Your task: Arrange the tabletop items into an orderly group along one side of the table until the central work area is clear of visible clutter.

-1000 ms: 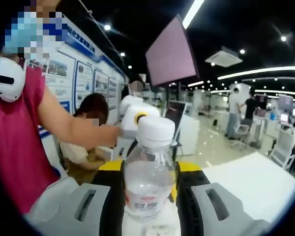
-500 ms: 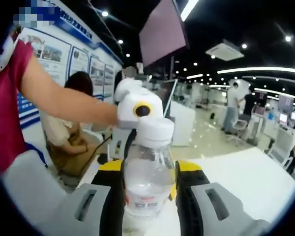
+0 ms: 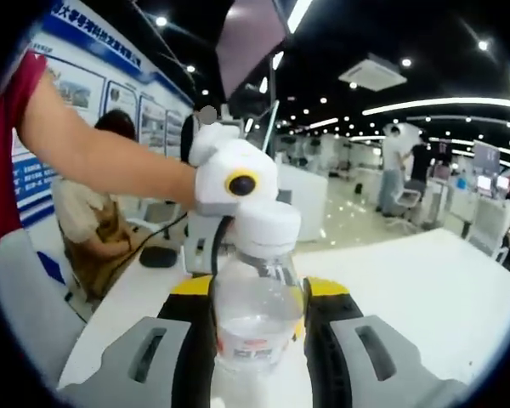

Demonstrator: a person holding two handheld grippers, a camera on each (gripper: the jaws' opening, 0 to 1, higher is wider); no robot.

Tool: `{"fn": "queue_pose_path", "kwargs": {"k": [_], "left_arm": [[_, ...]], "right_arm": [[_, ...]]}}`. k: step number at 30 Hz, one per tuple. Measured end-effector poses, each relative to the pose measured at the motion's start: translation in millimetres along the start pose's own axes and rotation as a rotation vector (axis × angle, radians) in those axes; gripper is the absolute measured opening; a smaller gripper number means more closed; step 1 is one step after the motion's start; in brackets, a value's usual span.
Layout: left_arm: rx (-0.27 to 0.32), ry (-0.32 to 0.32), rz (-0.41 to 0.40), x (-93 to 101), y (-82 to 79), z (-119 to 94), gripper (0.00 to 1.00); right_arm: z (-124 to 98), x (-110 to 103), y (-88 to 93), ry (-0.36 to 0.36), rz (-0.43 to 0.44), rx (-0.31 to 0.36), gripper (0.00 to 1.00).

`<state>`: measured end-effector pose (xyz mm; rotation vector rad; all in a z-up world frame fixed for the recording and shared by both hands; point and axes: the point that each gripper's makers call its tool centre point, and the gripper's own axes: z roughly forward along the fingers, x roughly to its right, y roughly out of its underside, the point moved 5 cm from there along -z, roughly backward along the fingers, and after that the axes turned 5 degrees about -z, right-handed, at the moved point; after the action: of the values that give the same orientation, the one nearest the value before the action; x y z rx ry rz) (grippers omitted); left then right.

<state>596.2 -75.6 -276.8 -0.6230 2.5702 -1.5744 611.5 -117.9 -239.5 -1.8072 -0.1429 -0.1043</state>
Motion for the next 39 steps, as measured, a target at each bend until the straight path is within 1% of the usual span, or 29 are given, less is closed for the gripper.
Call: {"fn": "queue_pose_path", "kwargs": {"k": [6,10,15,16,20,25,30,32,39], "left_arm": [[-0.007,0.019,-0.006,-3.1,14.7,7,0.37],[-0.013,0.027,-0.006,-3.8,23.2,11,0.37],[-0.018,0.029,0.006,-4.7,26.5,13,0.37],[-0.016,0.030,0.005,-4.6,26.3,12,0.37],[-0.012,0.034,0.004,-4.9,26.8,12,0.37],[0.009,0.031,0.005,-3.1,30.6,11,0.38],[-0.003,0.026,0.026,-3.5,32.0,13,0.39],[-0.008,0.025,0.030,-3.9,31.4,13,0.39],[-0.013,0.025,0.023,-5.1,32.8,13,0.39]], "right_arm": [[5,-2,16.4,0.008,0.010,-0.018,0.39],[8,-5,23.5,0.009,0.014,-0.031,0.39],[8,-6,29.3,0.017,0.014,-0.030,0.39],[7,-6,28.5,0.027,0.020,-0.021,0.39],[9,-7,28.1,0.032,0.017,-0.022,0.39],[10,-11,27.3,0.027,-0.016,-0.027,0.39],[10,-13,28.1,0.031,-0.067,-0.040,0.40],[9,-13,28.6,0.039,-0.060,-0.031,0.40],[10,-13,27.8,0.057,-0.062,-0.044,0.40]]}}
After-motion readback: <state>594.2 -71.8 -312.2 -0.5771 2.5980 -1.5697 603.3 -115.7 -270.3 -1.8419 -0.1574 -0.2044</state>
